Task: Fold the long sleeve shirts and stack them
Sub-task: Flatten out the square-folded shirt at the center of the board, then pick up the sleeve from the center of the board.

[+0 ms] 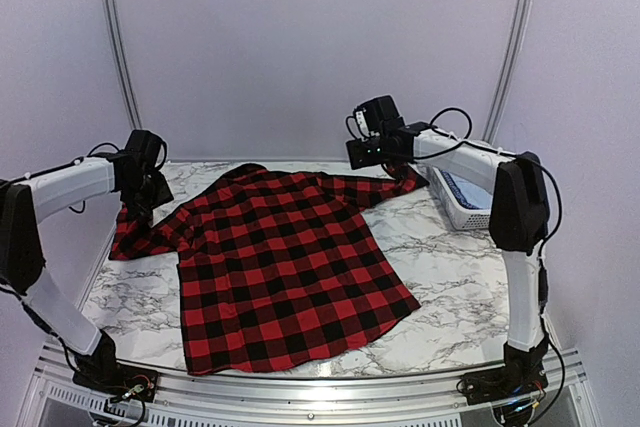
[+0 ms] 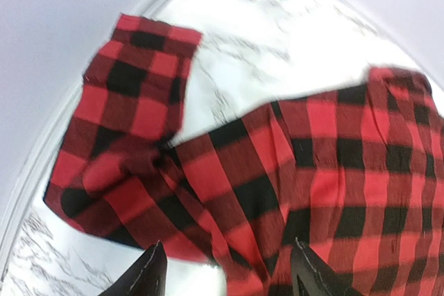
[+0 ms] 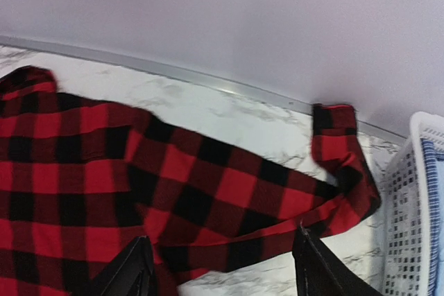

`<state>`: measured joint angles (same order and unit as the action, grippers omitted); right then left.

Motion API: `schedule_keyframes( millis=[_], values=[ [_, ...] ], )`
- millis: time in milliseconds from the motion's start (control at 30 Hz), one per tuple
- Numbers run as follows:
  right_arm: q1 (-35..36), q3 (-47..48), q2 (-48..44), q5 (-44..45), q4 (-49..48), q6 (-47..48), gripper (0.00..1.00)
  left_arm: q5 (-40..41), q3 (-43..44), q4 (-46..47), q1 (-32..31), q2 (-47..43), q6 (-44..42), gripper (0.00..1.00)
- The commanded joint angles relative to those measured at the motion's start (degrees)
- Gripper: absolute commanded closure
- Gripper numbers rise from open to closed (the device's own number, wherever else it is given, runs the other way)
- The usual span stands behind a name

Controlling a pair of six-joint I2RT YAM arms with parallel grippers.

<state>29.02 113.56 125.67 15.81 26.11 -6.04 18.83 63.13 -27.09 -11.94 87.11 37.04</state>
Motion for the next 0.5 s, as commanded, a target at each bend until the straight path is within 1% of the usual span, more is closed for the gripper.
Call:
schedule_keyframes(
  millis=[0,100,200,333,467],
  values=[
    [5.79,-7.32,-5.19,-2.83,-4.10,-2.92,0.34,2.51,6.78,1.31,4.78,6.27,-0.91,0.38],
    [9.12,-11.63,-7.69,-3.10,-5.40,-3.77,0.34,4.60,11.70,0.96,7.01,12.43,-2.11,0.39],
    [11.17,-15.28,-9.92,-3.96,-5.92,-4.54,0.35,5.20,14.63,0.50,9.91,17.20,-1.57,0.40],
    [12.74,-20.91,-13.35,-4.84,-7.65,-5.09,0.35,3.88,18.94,-0.13,14.21,23.93,-2.57,0.40],
    [14.11,-23.99,-15.38,-4.90,-8.33,-4.88,0.35,1.71,26.49,-0.48,16.49,30.42,-5.21,0.40]
  ],
)
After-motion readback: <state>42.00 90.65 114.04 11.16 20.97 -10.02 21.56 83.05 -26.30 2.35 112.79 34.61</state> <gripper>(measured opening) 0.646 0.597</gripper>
